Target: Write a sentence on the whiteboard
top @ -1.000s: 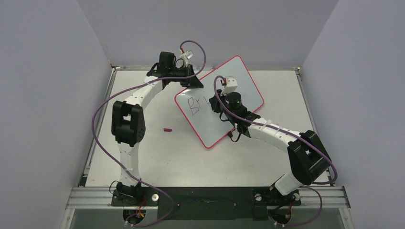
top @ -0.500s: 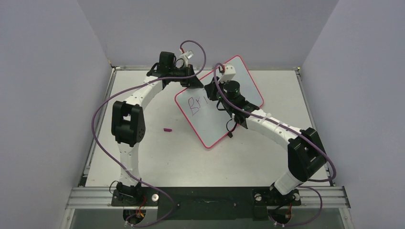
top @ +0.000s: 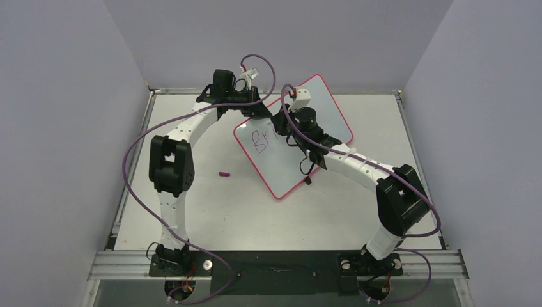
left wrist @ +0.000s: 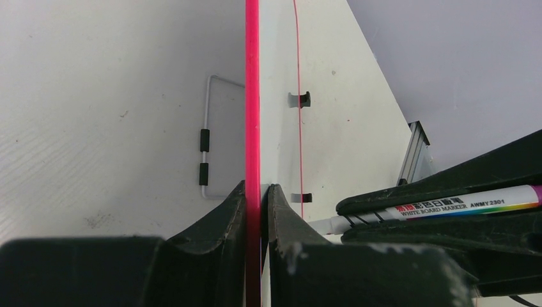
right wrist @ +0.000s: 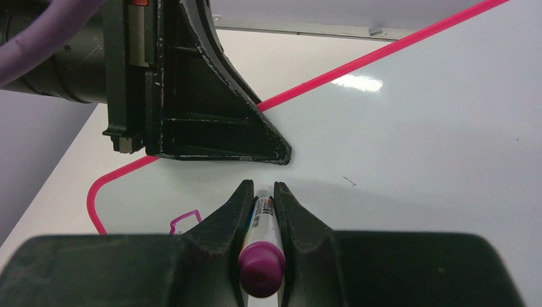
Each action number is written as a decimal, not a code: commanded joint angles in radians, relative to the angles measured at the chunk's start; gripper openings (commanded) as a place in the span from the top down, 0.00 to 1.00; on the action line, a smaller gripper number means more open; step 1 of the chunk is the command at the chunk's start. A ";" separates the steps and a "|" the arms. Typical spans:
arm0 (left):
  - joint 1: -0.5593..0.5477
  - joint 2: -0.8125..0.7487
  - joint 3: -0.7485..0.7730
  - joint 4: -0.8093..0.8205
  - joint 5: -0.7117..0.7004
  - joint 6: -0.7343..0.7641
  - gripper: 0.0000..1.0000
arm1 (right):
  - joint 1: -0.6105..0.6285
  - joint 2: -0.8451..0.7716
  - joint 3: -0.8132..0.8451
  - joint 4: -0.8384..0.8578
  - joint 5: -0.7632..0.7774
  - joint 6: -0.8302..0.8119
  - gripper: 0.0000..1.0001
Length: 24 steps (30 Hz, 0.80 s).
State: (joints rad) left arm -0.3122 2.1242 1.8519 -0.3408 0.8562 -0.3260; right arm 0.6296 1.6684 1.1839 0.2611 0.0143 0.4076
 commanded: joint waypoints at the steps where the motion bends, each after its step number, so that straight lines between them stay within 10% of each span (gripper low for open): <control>1: -0.032 -0.046 0.006 0.002 -0.002 0.100 1.00 | -0.019 0.012 0.009 0.037 -0.006 0.012 1.00; 24: -0.033 -0.047 0.008 0.008 -0.002 0.095 1.00 | -0.068 -0.132 -0.076 0.026 -0.029 0.037 1.00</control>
State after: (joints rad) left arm -0.3138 2.1208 1.8519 -0.3412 0.8577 -0.3256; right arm 0.5842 1.5703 1.1255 0.2600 -0.0299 0.4389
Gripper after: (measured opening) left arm 0.080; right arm 0.108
